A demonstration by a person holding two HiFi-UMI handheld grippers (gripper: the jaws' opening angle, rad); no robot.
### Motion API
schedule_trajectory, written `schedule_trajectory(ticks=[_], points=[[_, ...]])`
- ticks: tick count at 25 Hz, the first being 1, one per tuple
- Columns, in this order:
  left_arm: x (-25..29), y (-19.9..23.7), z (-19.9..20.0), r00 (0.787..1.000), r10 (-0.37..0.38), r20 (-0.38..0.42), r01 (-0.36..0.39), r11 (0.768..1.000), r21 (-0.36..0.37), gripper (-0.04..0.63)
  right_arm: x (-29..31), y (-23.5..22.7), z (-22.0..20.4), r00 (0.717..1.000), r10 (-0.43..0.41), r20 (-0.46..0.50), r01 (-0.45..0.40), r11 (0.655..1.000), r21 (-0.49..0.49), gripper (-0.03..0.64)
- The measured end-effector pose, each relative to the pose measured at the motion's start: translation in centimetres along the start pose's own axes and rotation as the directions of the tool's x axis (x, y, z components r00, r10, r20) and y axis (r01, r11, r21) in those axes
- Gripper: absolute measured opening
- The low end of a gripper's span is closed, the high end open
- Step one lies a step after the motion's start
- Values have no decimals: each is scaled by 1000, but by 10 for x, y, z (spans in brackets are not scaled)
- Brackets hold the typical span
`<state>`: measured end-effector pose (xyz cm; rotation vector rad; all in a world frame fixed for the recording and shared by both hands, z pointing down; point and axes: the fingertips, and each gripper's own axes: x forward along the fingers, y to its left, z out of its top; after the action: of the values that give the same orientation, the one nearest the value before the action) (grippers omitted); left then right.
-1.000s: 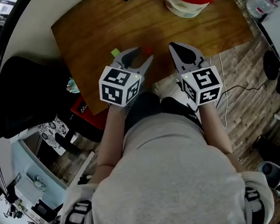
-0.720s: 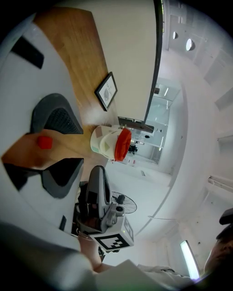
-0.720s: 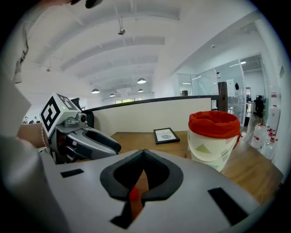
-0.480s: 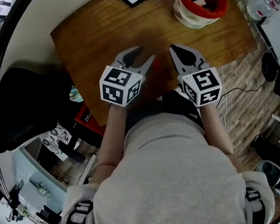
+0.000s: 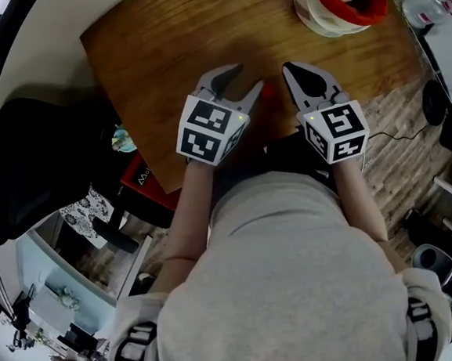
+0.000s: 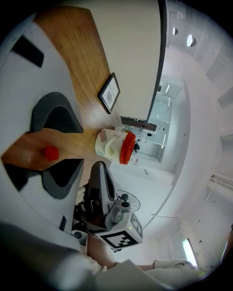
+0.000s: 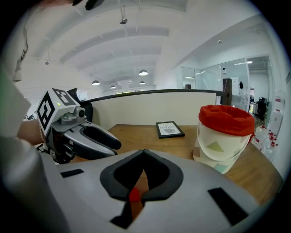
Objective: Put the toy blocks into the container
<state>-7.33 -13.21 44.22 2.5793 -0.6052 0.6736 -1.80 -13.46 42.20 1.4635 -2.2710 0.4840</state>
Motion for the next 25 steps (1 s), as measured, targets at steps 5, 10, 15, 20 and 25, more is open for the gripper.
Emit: schedule_trajectory(ticks=[5, 10, 15, 20, 25], points=[[5, -6, -15, 1000, -21, -8, 22, 1000, 21, 233, 10, 7, -6, 999, 26, -22, -26, 1000, -3, 11], [17, -17, -37, 994, -57, -94, 63, 996, 58, 255, 13, 3, -16, 999, 26, -45, -26, 1000, 9, 11], [30, -24, -53, 984, -69, -161, 82, 994, 76, 256, 10, -5, -29, 997, 21, -77, -19, 999, 28, 11], [45, -30, -71, 971, -88, -222, 110, 990, 91, 249, 8, -13, -44, 995, 11, -102, -4, 998, 65, 11], [57, -31, -82, 964, -71, -255, 99, 990, 98, 244, 3, -18, -57, 994, 0, -112, 10, 996, 90, 11]])
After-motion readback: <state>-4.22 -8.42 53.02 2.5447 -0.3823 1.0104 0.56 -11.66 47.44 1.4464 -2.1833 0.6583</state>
